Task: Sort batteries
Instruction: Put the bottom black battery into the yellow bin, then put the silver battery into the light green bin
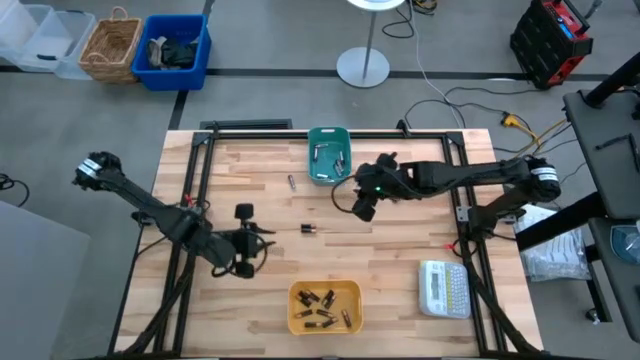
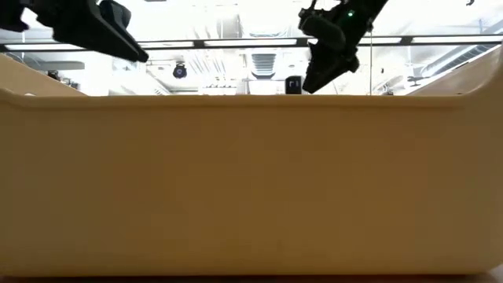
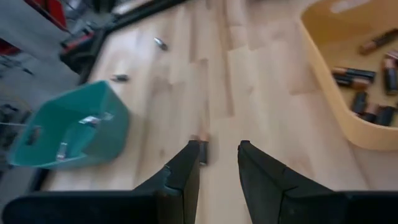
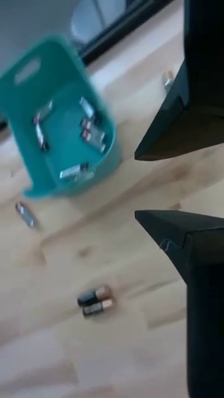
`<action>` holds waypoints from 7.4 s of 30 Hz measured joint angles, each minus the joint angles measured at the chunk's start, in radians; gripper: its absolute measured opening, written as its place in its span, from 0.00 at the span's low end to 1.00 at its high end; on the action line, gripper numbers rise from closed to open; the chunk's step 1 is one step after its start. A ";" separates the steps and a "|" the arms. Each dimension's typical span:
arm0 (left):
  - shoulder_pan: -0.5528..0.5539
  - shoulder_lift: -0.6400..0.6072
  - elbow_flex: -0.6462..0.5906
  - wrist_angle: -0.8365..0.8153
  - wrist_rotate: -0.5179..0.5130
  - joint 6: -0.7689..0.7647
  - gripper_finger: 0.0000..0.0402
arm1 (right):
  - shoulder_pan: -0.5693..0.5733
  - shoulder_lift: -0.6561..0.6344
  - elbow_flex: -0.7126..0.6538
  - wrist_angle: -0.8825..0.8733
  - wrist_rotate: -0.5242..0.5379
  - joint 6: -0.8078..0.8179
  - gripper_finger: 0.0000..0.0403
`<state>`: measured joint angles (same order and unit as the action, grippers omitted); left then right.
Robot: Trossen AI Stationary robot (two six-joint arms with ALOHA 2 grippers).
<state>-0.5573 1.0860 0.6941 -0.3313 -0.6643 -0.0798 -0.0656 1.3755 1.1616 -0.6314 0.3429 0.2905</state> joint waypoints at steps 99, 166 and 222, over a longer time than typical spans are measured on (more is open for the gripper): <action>0.090 -0.385 -0.003 -0.353 -0.190 0.033 0.22 | 0.164 0.789 0.456 0.124 -0.145 -0.240 0.16; 0.089 -0.370 -0.003 -0.357 -0.190 -0.008 0.22 | 0.338 0.459 0.442 -0.173 -0.772 -0.044 0.23; 0.089 -0.367 -0.003 -0.358 -0.190 -0.007 0.22 | -0.331 0.065 -0.315 -0.161 -0.238 0.312 0.76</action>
<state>-0.4678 0.7194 0.6910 -0.6896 -0.8539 -0.0872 -0.3967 1.4403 0.8463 -0.7924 0.1053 0.6024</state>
